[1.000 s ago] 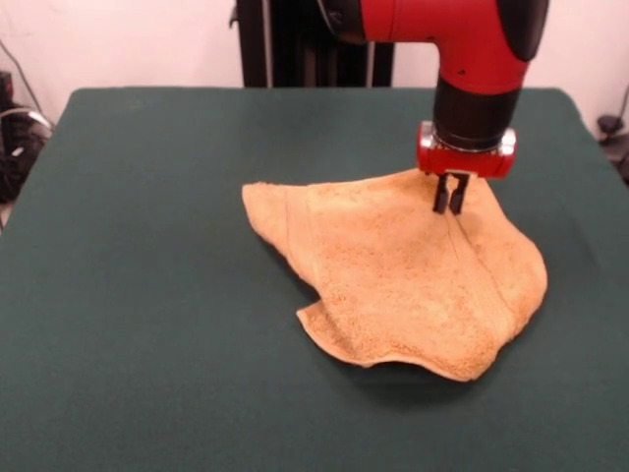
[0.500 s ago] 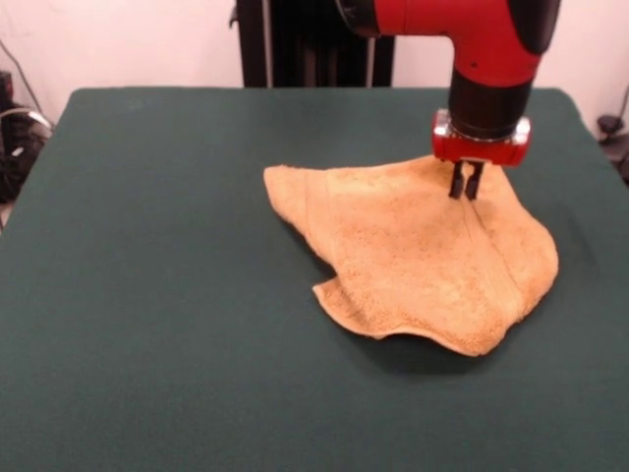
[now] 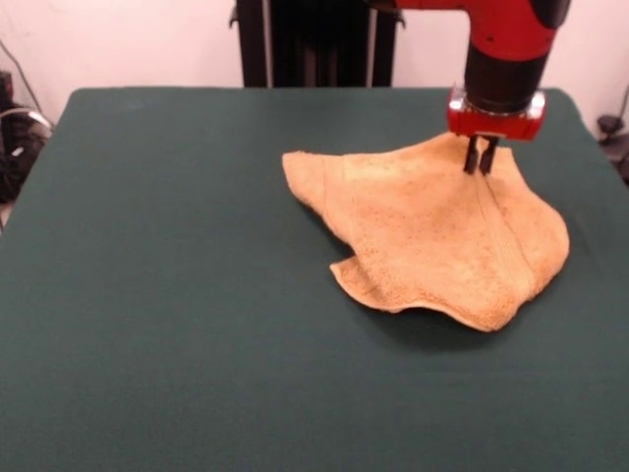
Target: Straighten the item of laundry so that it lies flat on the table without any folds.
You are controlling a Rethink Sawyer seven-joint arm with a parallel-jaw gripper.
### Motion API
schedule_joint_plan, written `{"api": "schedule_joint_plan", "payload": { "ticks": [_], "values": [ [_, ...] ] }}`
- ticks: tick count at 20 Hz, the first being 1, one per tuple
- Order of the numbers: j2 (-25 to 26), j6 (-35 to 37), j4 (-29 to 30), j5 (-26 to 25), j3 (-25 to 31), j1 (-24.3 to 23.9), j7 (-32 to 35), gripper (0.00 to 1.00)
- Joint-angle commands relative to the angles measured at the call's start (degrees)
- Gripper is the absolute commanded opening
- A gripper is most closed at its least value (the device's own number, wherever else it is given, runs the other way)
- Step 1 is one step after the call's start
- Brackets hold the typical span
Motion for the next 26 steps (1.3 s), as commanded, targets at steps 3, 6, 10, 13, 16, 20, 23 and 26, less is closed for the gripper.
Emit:
{"api": "schedule_joint_plan", "payload": {
  "ticks": [3, 6, 10, 13, 16, 20, 23, 26],
  "values": [
    [1.85, -1.69, 5.27, 5.05, 1.87, 2.87, 15.41, 0.0],
    [3.44, -3.7, 4.26, 4.84, 1.7, 2.86, 14.71, 0.0],
    [4.8, -6.78, 3.75, 3.99, 2.21, 2.12, 13.39, 0.0],
    [5.31, -7.65, 3.59, 3.77, 2.48, 1.77, 12.79, 1.0],
    [5.32, -8.11, 3.47, 3.83, 1.98, 2.15, 12.98, 1.0],
    [5.66, -7.84, 3.11, 4.21, 1.6, 2.22, 13.19, 1.0],
    [4.42, -5.43, 2.82, 4.16, 0.89, 2.39, 12.81, 1.0],
    [0.66, -0.46, 1.67, 3.78, -0.9, 2.65, 12.03, 1.0]
  ]
}}
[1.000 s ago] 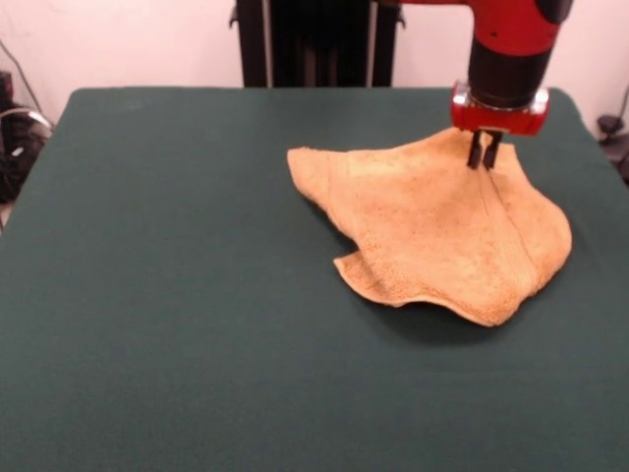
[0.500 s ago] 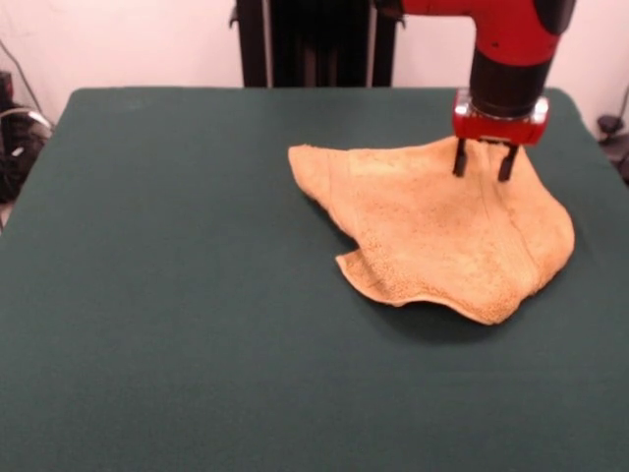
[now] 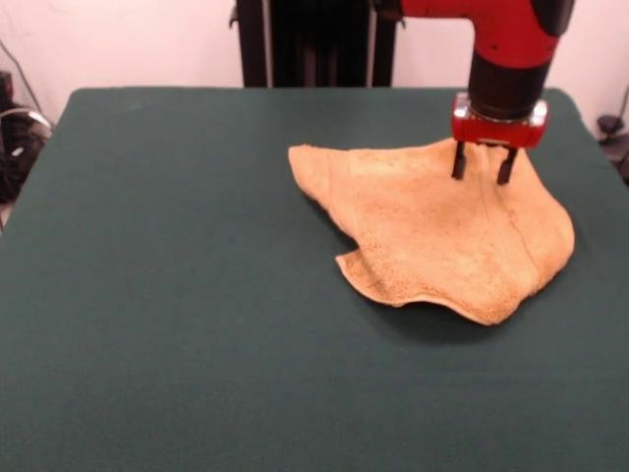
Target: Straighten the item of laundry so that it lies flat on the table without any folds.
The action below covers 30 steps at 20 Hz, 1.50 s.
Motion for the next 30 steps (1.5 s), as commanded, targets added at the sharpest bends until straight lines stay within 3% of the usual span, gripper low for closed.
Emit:
{"api": "schedule_joint_plan", "payload": {
  "ticks": [1, 5, 12, 20, 30],
  "values": [
    [-2.72, 6.69, 0.55, 2.52, -1.09, 1.34, 11.7, 1.0],
    [-8.7, 15.33, -0.09, 2.04, -2.86, 1.93, 11.49, 1.0],
    [-11.2, 20.38, -2.65, 1.38, -3.95, 1.17, 11.0, 1.0],
    [-10.73, 17.04, -5.97, 0.09, -3.54, -0.46, 8.1, 1.0],
    [-10.42, 13.82, -6.05, -0.74, -2.51, -1.9, 6.41, 1.0]
  ]
}}
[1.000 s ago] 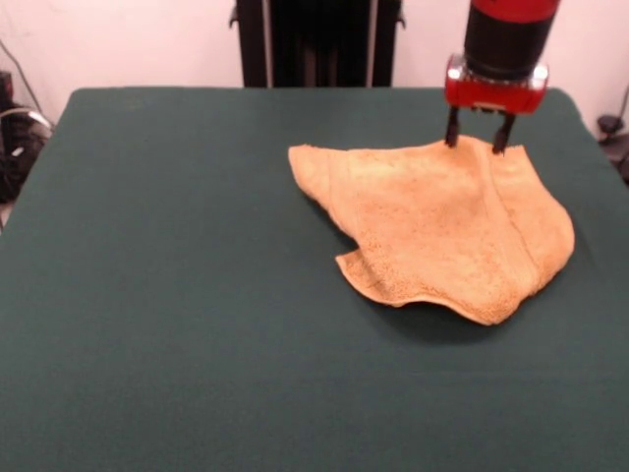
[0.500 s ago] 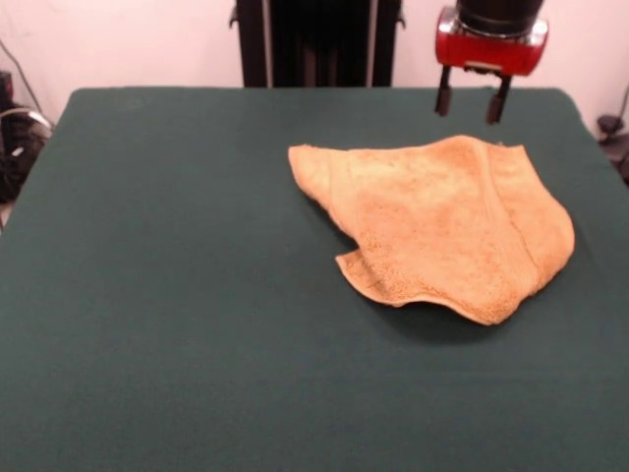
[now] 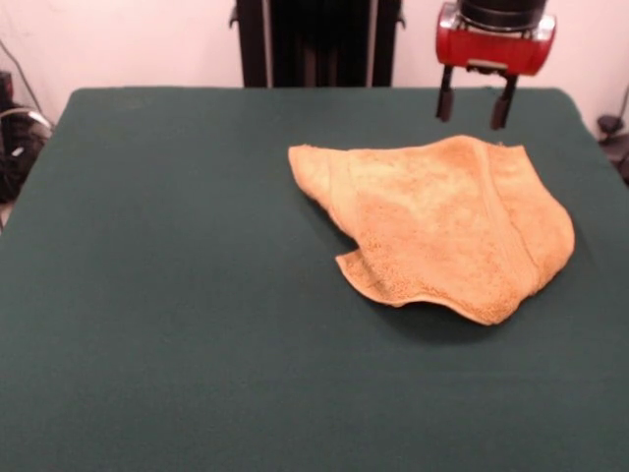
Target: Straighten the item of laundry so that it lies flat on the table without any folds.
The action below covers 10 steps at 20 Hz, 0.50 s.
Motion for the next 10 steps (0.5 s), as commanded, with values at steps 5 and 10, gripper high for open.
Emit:
{"api": "schedule_joint_plan", "payload": {
  "ticks": [5, 10],
  "values": [
    [1.87, -2.44, -0.55, -0.75, 3.56, -1.86, 5.88, 1.0],
    [1.6, -3.88, -0.01, -1.32, 4.37, -2.61, 5.19, 1.0]
  ]
}}
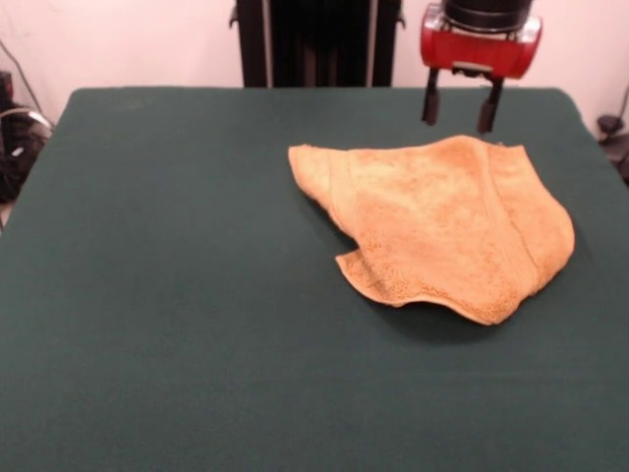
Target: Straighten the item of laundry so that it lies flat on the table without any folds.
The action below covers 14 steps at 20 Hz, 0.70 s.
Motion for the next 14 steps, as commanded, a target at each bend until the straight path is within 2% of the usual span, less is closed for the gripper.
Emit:
{"api": "schedule_joint_plan", "payload": {
  "ticks": [1, 14],
  "values": [
    [1.7, -3.96, 0.51, -1.17, 4.52, -1.21, 4.79, 1.0],
    [2.06, -8.11, -0.49, -4.02, 6.16, -2.77, 2.04, 1.0]
  ]
}}
